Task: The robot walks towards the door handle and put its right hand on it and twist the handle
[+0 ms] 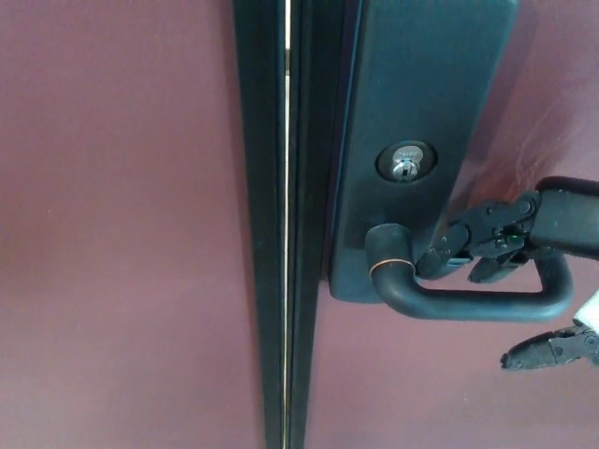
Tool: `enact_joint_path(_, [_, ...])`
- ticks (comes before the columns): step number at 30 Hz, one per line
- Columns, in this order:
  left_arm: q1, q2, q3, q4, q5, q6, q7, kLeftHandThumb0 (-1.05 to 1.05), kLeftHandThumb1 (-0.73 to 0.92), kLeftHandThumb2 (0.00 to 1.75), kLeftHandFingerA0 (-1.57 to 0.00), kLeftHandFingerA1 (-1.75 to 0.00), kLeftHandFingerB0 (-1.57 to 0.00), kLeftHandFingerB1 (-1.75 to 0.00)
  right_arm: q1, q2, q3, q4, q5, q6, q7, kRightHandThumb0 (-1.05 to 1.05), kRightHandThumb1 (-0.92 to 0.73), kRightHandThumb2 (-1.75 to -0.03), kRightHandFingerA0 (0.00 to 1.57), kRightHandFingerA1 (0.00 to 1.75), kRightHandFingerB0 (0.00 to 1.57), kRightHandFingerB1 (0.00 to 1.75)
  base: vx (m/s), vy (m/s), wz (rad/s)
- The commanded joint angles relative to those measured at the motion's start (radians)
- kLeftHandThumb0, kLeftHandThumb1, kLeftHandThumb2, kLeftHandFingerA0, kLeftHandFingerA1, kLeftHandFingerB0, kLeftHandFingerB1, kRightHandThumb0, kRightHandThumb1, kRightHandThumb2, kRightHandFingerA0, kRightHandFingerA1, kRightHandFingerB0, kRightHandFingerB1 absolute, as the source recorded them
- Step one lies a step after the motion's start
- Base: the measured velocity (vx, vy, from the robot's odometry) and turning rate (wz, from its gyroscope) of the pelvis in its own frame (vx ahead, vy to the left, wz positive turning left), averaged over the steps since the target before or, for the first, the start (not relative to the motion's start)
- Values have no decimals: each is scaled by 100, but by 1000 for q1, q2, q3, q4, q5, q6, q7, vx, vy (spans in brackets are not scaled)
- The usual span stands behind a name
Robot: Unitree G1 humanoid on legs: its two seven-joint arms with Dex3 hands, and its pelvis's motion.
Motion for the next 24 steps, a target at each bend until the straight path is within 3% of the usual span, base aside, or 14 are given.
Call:
enact_joint_path(1, [6, 3, 0, 1, 4, -2, -5, -34, 54, 56, -69, -47, -51, -39, 21, 0, 39, 4, -40, 24, 61, -49, -52, -56, 48, 42, 41, 36, 0, 0, 0])
enact_joint_path(15, [1, 6, -3, 2, 6, 5, -9, -34, 54, 56, -70, -47, -52, -40, -57, 36, 211, -7, -198, 43, 104, -52, -53, -56, 47, 41, 43, 37, 0, 0, 0])
enact_joint_path(24, [35, 4, 2, 2, 2, -9, -10, -35, 54, 56, -70, -48, -52, -40, -83, 100, 317, -53, -287, 113, 116, -50, -54, -57, 51, 42, 43, 37, 0, 0, 0])
